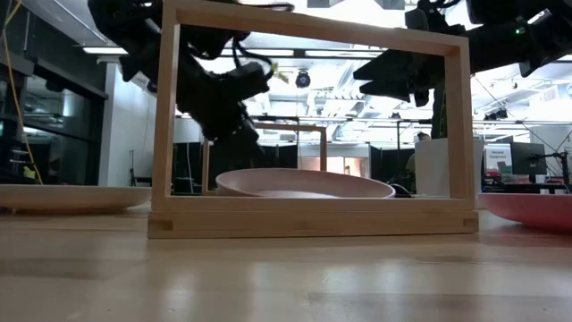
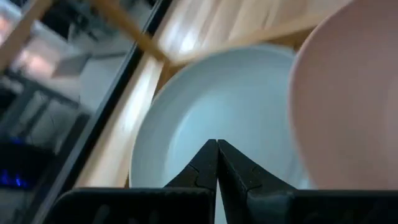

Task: Place and stack plates onto a shelf
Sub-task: Adjust the plates on the shelf

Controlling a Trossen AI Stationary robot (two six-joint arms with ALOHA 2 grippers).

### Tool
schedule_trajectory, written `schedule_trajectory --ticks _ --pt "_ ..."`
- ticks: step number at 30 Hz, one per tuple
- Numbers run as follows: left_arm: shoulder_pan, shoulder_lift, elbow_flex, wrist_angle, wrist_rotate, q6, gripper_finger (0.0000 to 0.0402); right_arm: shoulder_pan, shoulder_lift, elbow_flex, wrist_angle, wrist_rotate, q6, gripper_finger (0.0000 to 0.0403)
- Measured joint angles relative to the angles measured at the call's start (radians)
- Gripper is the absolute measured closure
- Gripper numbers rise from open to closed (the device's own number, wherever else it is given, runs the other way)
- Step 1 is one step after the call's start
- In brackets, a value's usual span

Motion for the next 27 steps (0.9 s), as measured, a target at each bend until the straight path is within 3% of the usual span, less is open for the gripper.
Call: schedule_trajectory --ticks 6,13,17,21,27 --pt "0.014 -0.034 -0.102 -0.019 0.079 -0.142 0.0401 0.000 0.000 0.000 -0.010 -0.002 0.019 0.0185" --pt "-0.010 -0.187 -0.170 -0.038 0.120 -0.178 0.0401 0.000 0.000 0.000 -0.018 -0.004 0.024 0.0185" --pt "-0.003 -0.247 -0.174 -0.086 0.292 -0.226 0.0401 0.000 0.000 0.000 -0.018 -0.004 0.045 0.0185" --pt "0.024 -0.227 -0.174 -0.092 0.477 -0.272 0.0401 0.001 0.000 0.000 -0.019 -0.004 0.054 0.0185" --pt "0.071 -0.135 -0.174 -0.089 0.479 -0.281 0.0401 0.001 0.000 0.000 -0.019 -0.004 0.059 0.0185"
